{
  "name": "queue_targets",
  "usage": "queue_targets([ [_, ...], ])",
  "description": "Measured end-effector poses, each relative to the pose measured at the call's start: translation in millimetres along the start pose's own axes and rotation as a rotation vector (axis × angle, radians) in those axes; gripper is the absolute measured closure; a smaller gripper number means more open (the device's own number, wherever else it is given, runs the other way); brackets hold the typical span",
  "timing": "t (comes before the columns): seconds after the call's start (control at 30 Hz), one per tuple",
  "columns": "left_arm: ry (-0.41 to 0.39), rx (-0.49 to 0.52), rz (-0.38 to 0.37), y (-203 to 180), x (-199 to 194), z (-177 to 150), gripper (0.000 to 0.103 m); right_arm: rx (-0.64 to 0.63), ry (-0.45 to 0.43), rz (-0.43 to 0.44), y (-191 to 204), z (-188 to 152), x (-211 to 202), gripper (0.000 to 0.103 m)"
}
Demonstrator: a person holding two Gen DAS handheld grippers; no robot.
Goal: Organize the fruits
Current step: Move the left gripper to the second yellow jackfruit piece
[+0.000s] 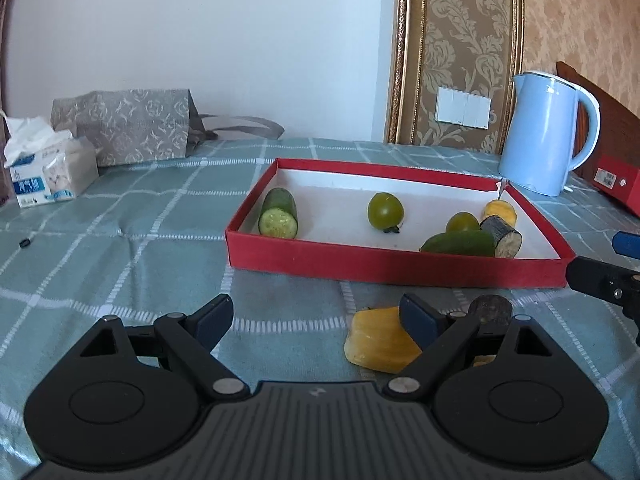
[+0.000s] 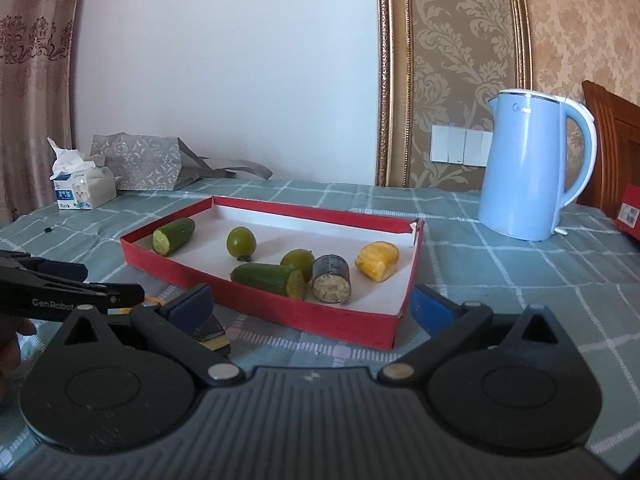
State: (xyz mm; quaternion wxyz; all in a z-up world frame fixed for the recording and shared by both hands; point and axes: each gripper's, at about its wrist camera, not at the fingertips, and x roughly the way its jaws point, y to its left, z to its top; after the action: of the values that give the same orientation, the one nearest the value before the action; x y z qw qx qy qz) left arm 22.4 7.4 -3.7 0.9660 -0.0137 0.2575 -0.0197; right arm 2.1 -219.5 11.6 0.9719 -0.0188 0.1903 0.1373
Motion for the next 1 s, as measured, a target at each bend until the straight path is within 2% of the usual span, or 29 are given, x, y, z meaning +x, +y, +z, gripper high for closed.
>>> queue_targets([
  [0.73,-0.021,0.042,-0.045,-12,-4,-1,0.011,-0.019,0.014,0.026,5,-1,0,0.000],
  [1.0,0.035,0.095,-0.038,-22,7,-3,0.010,-0.018,0.018,0.035,5,-2,1,0.000],
])
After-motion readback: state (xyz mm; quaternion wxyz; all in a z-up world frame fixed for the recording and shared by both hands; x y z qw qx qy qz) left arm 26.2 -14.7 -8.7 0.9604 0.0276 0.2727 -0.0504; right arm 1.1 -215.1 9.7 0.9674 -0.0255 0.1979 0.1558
